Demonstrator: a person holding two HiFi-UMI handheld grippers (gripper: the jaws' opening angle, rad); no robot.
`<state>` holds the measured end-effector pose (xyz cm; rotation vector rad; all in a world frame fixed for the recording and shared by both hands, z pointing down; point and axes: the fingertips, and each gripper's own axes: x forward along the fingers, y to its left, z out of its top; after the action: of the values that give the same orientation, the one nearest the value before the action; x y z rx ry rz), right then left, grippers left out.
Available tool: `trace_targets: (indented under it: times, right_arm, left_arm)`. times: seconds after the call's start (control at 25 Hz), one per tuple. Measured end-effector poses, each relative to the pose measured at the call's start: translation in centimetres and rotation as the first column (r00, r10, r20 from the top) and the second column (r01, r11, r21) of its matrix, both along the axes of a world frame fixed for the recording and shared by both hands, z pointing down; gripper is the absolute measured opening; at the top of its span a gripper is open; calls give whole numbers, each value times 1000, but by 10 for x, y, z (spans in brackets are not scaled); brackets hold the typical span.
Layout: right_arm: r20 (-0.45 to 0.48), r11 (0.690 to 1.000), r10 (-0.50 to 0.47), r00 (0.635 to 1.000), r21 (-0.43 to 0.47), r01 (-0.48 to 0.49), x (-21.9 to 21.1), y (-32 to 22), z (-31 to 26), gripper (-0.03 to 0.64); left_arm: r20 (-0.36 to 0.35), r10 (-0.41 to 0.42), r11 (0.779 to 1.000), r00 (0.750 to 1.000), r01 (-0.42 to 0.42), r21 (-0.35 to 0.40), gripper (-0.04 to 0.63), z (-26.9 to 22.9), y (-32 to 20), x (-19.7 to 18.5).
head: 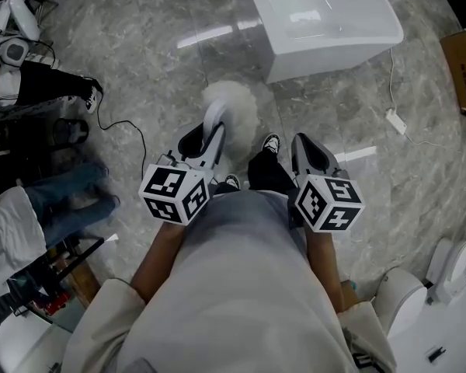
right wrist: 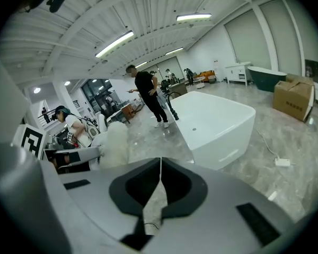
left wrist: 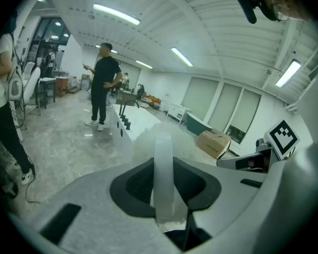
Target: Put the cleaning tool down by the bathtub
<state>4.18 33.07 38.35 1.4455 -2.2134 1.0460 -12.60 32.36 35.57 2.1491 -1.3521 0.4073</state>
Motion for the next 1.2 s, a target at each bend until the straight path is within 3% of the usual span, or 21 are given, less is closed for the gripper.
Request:
trace_targets:
  times: [0.56,1.0,1.2]
  right_arm:
    - [112,989,-130,985,-58,137,60,-89,22,12]
    - [141,985,-140,980,-85,152,80,-103,32,12]
    - [118,988,-126,985,-73,136,83,-123,30,12]
  left_arm:
    - [50,-77,997,996,76,26,84,-4,-89,72]
    - [4,-124,992,992,124,-7,84,6,-108,86]
    - [-3,-153,988,988,153,5,84,0,-130,76]
